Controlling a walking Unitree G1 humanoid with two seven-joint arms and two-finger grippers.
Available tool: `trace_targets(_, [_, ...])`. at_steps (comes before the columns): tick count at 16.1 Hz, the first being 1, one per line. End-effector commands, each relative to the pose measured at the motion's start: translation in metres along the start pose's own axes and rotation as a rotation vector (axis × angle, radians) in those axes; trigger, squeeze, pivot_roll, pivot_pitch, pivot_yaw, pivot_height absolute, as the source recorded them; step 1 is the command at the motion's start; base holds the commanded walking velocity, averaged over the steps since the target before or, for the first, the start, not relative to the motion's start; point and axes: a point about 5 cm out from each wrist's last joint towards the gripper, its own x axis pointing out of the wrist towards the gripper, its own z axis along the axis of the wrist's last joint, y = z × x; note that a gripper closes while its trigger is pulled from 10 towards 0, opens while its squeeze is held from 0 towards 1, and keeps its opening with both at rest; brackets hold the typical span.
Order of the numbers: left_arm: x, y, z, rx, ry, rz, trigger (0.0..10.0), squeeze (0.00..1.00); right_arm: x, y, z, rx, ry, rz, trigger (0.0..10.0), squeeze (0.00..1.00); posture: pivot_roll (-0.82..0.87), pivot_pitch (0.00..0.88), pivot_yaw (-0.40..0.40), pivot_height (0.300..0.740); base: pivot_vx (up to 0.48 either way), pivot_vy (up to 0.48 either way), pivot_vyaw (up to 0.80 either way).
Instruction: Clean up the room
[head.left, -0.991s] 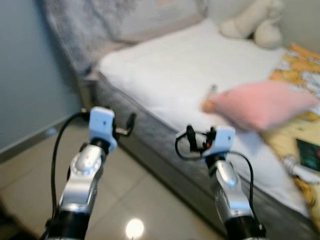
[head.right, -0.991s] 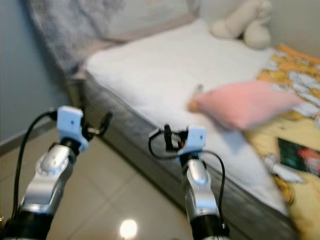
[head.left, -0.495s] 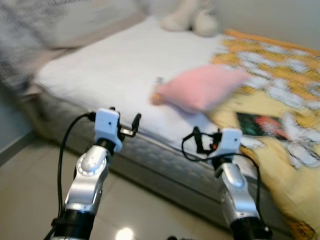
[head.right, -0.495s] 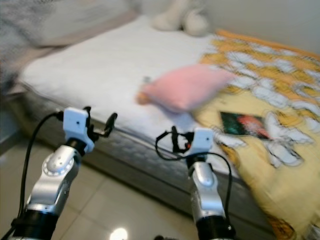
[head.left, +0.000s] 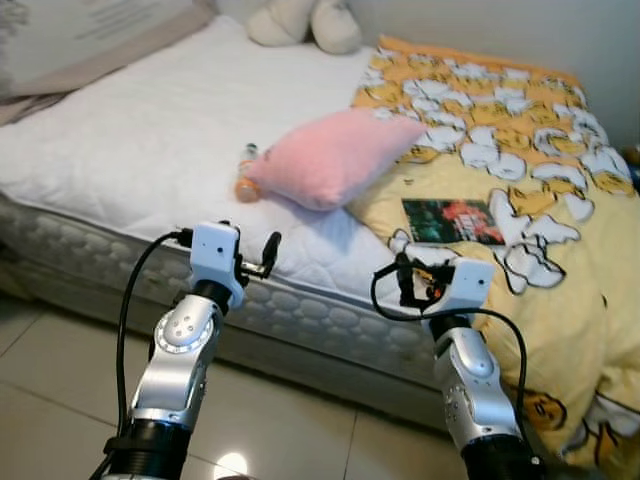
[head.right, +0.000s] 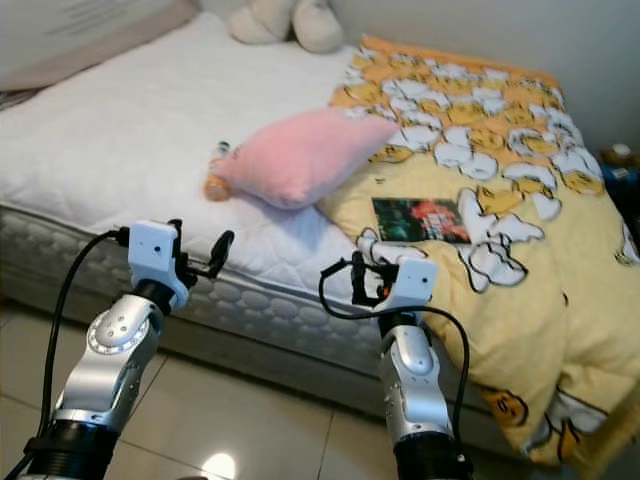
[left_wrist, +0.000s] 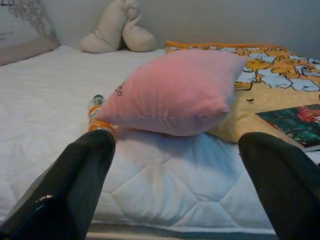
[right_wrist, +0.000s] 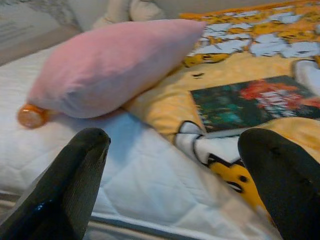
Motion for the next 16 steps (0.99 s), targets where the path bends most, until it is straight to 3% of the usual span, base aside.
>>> trace_targets(1, [0.002, -0.001, 0.001, 0.012, 0.000, 0.004, 10.0, 0.00, 0.004, 0.000, 0.003, -0.025, 0.001, 0.007, 10.0, 0.00, 0.08, 0.000, -0.062, 0.731, 0.000, 0.000, 0.00])
trace_targets(3, [0.003, -0.001, 0.002, -0.010, -0.002, 0.019, 10.0, 0.00, 0.005, 0.001, 0.007, -0.030, -0.026, 0.002, 10.0, 0.00, 0.08, 0.000, -0.059, 0.731, 0.000, 0.000, 0.00])
trace_targets(5, [0.004, 0.006, -0.002, -0.197, 0.036, 0.112, 10.0, 0.00, 0.005, -0.008, 0.010, -0.013, -0.038, -0.065, 10.0, 0.00, 0.08, 0.000, -0.054, 0.731, 0.000, 0.000, -0.33])
trace_targets(6, [0.003, 0.009, -0.005, -0.208, 0.049, 0.127, 10.0, 0.00, 0.004, -0.012, 0.009, -0.010, -0.033, -0.083, 10.0, 0.00, 0.07, 0.000, -0.051, 0.731, 0.000, 0.000, -0.66])
trace_targets(8, [0.002, 0.009, -0.005, -0.148, 0.048, 0.107, 10.0, 0.00, 0.004, -0.012, 0.006, -0.018, -0.015, -0.071, 10.0, 0.00, 0.07, 0.000, -0.048, 0.731, 0.000, 0.000, -0.67])
trace_targets(10, [0.003, 0.005, 0.002, -0.101, 0.008, 0.055, 10.0, 0.00, 0.004, -0.002, 0.006, -0.057, -0.010, -0.012, 10.0, 0.00, 0.06, 0.000, -0.045, 0.727, 0.221, 0.000, 0.00])
trace_targets(16, [0.005, 0.002, 0.007, -0.073, -0.011, 0.061, 10.0, 0.00, 0.007, 0.001, 0.009, -0.064, -0.019, 0.006, 10.0, 0.00, 0.06, 0.000, -0.044, 0.727, 0.425, 0.040, 0.00])
